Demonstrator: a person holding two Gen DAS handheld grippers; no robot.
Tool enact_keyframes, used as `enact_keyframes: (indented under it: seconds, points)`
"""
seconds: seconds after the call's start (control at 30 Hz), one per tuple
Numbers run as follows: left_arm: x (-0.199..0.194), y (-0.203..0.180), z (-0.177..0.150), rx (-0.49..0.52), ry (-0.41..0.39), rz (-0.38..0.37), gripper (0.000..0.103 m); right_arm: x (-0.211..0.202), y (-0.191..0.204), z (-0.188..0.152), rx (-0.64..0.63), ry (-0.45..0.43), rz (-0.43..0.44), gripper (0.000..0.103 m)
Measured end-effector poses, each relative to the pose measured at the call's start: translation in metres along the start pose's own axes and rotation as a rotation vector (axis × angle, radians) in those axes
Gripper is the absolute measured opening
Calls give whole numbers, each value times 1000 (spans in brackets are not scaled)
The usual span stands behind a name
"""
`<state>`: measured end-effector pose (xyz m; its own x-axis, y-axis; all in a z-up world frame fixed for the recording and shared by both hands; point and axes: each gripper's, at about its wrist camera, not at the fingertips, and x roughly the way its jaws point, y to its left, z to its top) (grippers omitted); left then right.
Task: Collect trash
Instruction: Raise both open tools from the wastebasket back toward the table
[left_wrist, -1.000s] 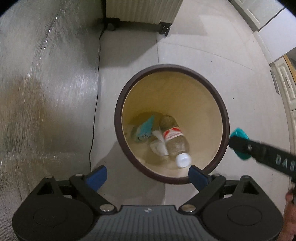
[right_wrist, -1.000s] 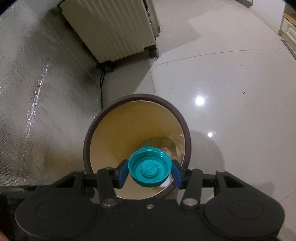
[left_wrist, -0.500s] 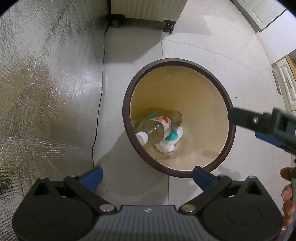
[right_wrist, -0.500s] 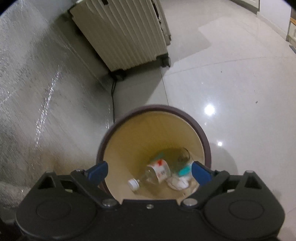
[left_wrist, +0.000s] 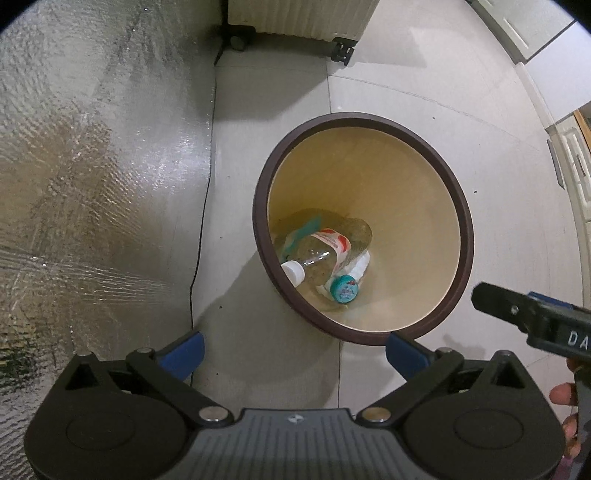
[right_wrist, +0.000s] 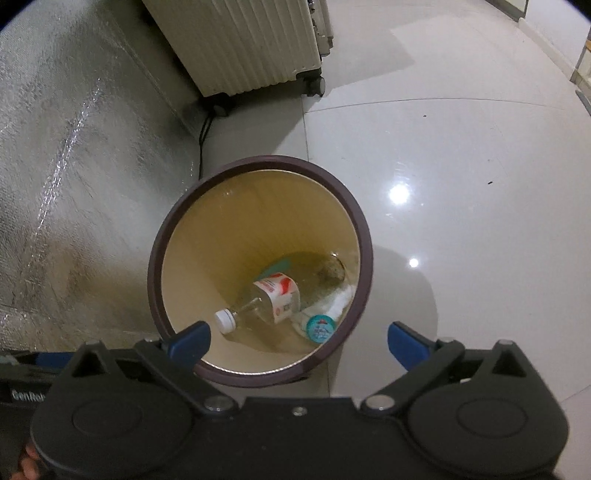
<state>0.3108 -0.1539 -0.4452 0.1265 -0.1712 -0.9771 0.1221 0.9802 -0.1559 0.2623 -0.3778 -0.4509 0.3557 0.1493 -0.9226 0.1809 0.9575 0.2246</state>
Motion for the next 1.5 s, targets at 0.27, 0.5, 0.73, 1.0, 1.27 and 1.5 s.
enact_keyframes:
  seconds: [0.27, 0.5, 0.73, 1.0, 1.27, 1.5]
  points:
    - [-15, -2, 2, 18, -28, 53, 103, -12, -3, -2, -4, -2, -29, 103]
    - [-32, -1, -1, 19, -45, 54, 103, -25, 0, -6, -7, -9, -40, 103]
    - [-48, -1, -7, 27, -73, 66, 103, -41, 4, -11, -11, -18, -52, 103]
    - [-69, -2, -16, 40, -100, 70, 103, -63, 12, -19, -13, -38, -67, 103]
    - [-103, -8, -33, 70, -172, 66, 103, -108, 14, -35, -5, -124, -90, 103]
    - [-145, -12, -52, 90, -265, 71, 103, -160, 18, -50, -28, -224, -96, 103]
